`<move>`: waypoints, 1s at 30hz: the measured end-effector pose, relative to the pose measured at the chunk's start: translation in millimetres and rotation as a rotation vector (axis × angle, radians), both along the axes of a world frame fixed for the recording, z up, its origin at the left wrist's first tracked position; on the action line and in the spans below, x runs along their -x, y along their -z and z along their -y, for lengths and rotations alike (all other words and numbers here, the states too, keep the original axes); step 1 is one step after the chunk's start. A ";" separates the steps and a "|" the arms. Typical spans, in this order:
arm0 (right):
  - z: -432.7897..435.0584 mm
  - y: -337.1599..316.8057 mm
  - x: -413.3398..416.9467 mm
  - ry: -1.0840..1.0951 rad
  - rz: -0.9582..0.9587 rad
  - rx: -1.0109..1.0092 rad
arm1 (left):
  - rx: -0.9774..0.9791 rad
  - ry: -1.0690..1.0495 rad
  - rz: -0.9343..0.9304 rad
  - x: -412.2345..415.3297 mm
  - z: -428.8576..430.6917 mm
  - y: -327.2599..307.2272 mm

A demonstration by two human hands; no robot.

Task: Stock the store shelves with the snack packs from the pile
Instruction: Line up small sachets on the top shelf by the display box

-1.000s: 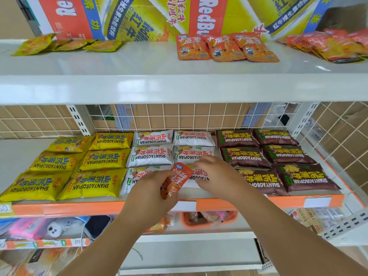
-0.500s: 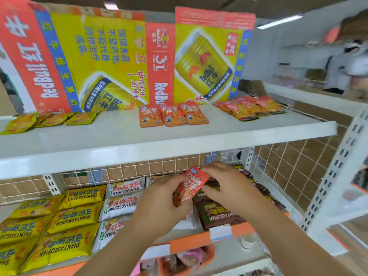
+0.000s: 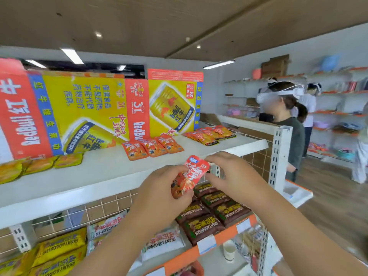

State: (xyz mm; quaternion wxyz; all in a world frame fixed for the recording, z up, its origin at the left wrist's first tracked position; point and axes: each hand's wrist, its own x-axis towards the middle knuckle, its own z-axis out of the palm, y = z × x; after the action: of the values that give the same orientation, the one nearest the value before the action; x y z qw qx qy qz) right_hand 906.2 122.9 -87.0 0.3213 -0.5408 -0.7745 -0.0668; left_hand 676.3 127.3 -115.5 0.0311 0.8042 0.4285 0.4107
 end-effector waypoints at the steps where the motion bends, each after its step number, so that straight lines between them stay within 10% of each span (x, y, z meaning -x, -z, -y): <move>1: 4.4 -4.3 6.3 0.009 0.000 -0.008 | -0.008 -0.010 0.002 8.7 4.4 -5.8; 16: -40.4 -42.6 94.4 -0.189 0.017 0.000 | 0.019 -0.306 0.027 120.4 6.4 -51.8; 30: -219.9 -82.9 97.3 -0.345 0.027 0.003 | 0.215 -0.726 -0.078 59.2 -104.6 -64.9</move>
State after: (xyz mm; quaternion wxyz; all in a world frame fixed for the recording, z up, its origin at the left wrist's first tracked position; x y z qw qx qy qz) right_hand 809.0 342.9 -4.0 0.3166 -0.3997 -0.8601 -0.0167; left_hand 617.1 231.9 -50.6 -0.0488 0.6073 0.7270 0.3166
